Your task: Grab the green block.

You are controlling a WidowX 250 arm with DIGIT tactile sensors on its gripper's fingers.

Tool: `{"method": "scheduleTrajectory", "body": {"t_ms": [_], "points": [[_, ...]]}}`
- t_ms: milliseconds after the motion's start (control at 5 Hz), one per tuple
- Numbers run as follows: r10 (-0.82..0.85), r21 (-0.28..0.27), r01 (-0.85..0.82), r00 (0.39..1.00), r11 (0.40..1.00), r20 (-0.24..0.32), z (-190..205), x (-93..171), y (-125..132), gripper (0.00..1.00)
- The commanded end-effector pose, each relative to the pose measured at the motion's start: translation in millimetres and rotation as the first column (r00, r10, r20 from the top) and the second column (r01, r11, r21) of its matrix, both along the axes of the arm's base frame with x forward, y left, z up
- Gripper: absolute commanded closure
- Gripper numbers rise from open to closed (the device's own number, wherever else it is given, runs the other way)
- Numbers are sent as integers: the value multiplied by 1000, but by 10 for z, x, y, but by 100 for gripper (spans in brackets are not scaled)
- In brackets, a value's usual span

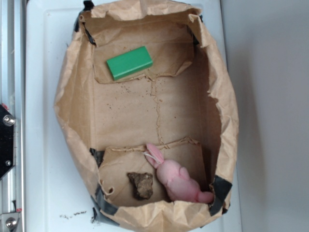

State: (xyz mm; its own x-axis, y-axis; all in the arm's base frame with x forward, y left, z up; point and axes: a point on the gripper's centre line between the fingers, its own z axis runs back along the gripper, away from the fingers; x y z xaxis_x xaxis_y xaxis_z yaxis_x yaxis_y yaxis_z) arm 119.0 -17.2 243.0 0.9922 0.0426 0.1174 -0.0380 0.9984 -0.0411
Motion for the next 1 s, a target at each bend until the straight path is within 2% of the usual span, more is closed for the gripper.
{"method": "scheduleTrajectory", "body": {"t_ms": [0,200,400,600,800], "points": [[0,0,0,1000,1000,0,0,0,0,0],[103,-2,-103,994,995,35,-78,479,85,0],[69,-21,-69,997,997,23,-149,810,237,0],[-32,-27,33,998,999,49,-279,1029,413,0],[-95,-3,95,990,995,106,-493,1261,638,0]]}}
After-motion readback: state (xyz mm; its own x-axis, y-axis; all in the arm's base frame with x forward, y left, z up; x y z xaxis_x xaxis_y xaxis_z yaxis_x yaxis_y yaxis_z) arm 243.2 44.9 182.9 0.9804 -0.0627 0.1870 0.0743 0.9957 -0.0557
